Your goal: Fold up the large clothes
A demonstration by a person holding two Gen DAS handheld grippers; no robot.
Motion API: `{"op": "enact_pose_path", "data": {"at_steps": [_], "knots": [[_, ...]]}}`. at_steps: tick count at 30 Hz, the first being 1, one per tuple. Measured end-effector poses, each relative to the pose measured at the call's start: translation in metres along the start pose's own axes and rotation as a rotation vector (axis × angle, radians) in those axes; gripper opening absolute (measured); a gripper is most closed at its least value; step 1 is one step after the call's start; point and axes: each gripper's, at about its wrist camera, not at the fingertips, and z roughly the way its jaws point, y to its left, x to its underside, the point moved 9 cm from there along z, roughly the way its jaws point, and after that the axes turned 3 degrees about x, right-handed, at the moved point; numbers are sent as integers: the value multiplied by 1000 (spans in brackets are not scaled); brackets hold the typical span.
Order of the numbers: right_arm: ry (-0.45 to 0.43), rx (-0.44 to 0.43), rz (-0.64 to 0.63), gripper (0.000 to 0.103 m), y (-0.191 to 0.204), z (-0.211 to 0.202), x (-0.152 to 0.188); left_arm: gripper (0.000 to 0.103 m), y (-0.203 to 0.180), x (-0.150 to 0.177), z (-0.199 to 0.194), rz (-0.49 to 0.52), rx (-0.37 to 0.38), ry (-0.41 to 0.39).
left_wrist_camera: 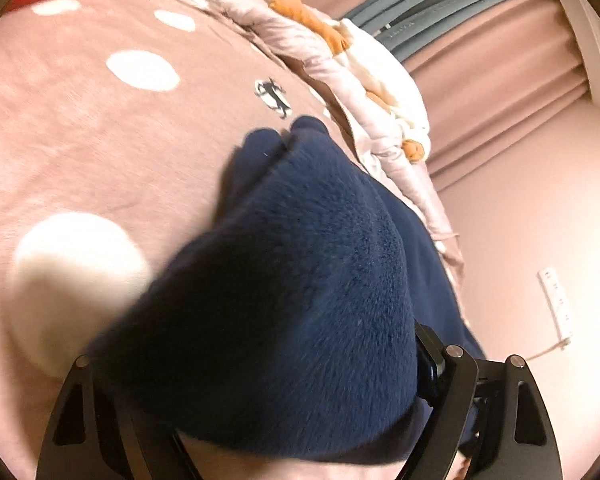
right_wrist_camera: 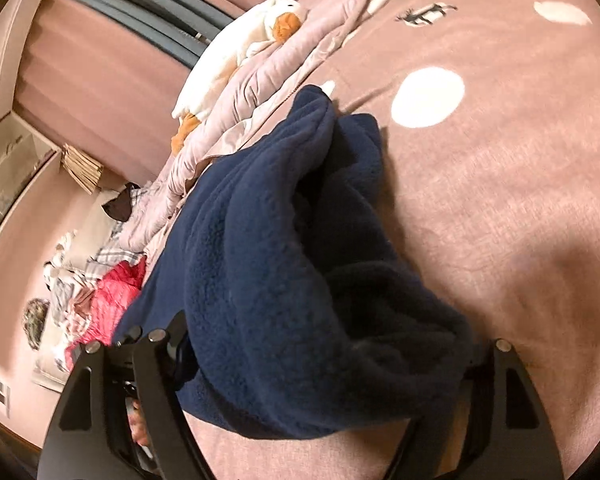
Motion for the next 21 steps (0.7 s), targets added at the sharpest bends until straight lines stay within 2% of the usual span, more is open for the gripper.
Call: {"op": "enact_pose_path", "data": {"at_steps": [9,11,13,21], "knots": [[-24,22,-24,78,-5,-12,3,87,-2,2,1,-30,26,-20],[-34,21,-16,79,-9,-17,3,87,-1,-2,1,-35,27,-21],[-36,10,-6,80,-13,-21,3,87,1,-24,15,-34,21,-31],[-51,14,-22,85,-14,-24,0,80,-11,-26,12,83,-157,-134]]}}
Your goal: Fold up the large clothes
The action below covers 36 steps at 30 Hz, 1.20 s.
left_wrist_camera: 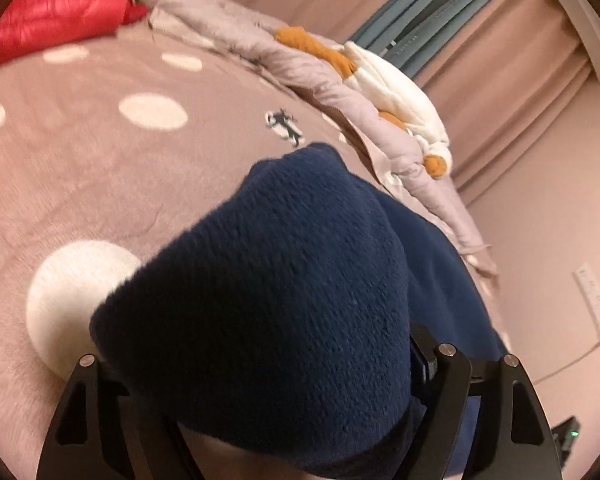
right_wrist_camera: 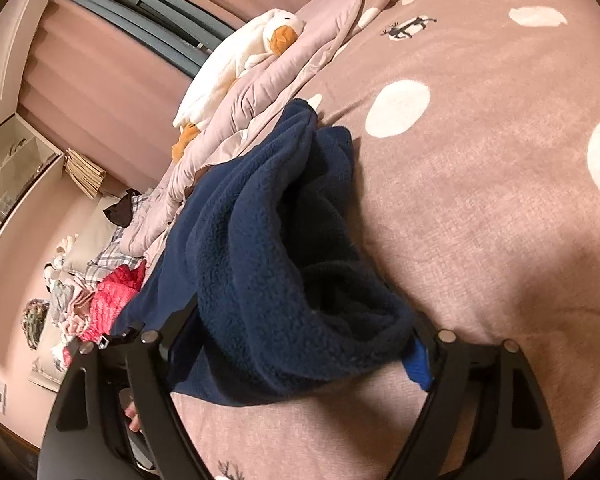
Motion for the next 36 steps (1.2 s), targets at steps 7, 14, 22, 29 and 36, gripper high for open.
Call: {"op": "enact_pose_path", "data": {"at_steps": [7,14,22,29,36], "knots": [[-20,31,-4,88,-4,5,-5,65,-57,-12,-15,314,-188,-191],[-35,66,-61,90,-3,8,-3,56,-98,-21,-20,365,-129,-230],[-51,36,10,89,-20,-11,-16,54,-134,-16,-31,391,0,-228],[-196,50,199,90,-71,-54,-41,53,-196,18,-39,500,190,-173],[-223,109,168,90,-81,-66,-44,53,-238,76,-12,663,257,-68]]}}
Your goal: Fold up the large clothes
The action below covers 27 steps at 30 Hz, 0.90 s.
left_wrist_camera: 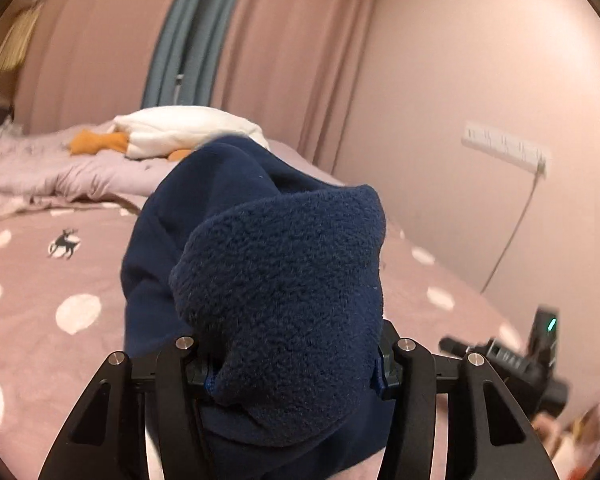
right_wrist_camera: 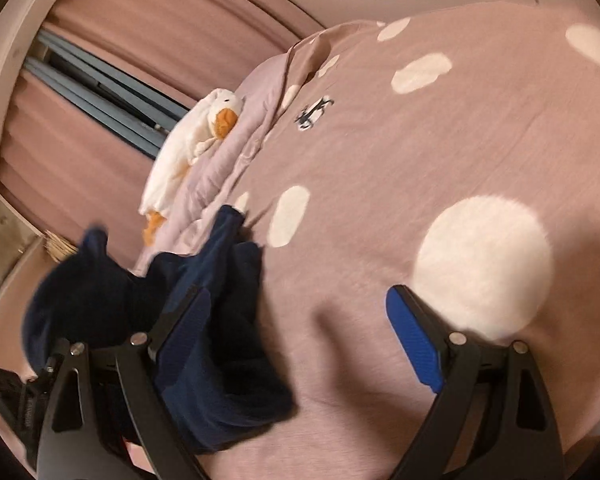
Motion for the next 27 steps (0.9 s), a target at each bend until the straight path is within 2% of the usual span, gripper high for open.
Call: {"op": "enact_pose_path", "data": {"at_steps": [1,3,4,5,6,8,10,13,15,20,27], "knots": [[-3,15,-13,90,-2,0,-1,53,-4,6,6,32,-22,18],[-5,33,-33,90,-4,2,-3,55,-12,23,26,88,-32,102],[-5,40,-41,90,-5,3,-4,59,-14,34,39,102,-9,160],[-7,53,-53,90,-6,3,-4,67,-15,39,47,93,27,178],[-11,66,-64,90,-6,4,-4,73,-16,39,50,72,56,168],[-15,87,-81,90,-7,4,-5,95,-18,35,52,16,94,144],[-18,99,-92,91,-7,4,-4,101,-20,34,57,22,86,151],[-19,109,-101,91,-9,4,-4,101,-23,38,60,149,-21,166],[-20,117,-110,91,-10,4,-4,101,-27,36,58,186,-63,170],[-23,118,-105,92,-11,3,-4,101,-13,26,45,54,-35,136],[-29,128,-109,92,-10,1,-1,101,14,9,25,-164,-51,76]]}}
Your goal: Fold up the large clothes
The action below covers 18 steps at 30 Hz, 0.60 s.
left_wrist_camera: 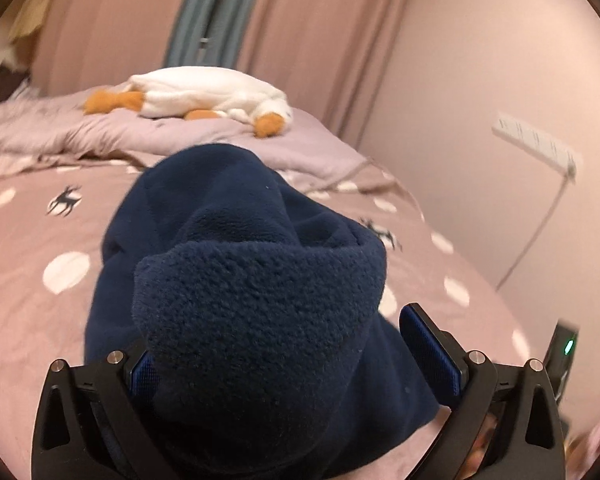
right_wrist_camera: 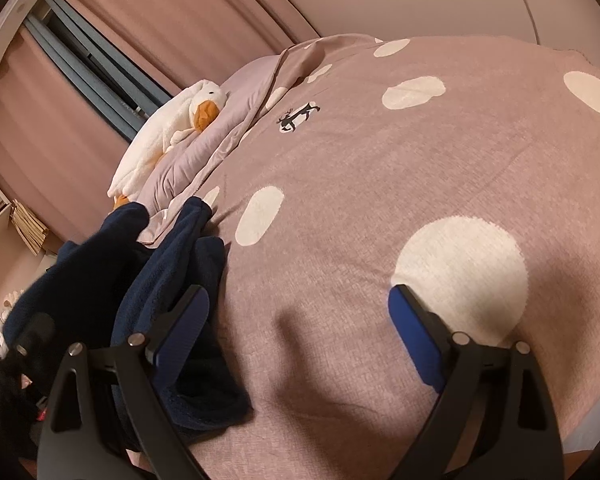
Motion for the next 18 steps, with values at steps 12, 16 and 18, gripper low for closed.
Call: {"op": "enact_pose_path", "data": {"at_steps": [12,16,18], "knots": [[-15,31,-5,95,3,-1,2,101,29,-36,-51,-90,-76,-155],[-17,27,19,97,4,-1,2,101,81,-51,-74,-267,-107,-201],[-17,24,24,98,5,-1,2,101,109,-53,-84,-371,-101,-214]]}}
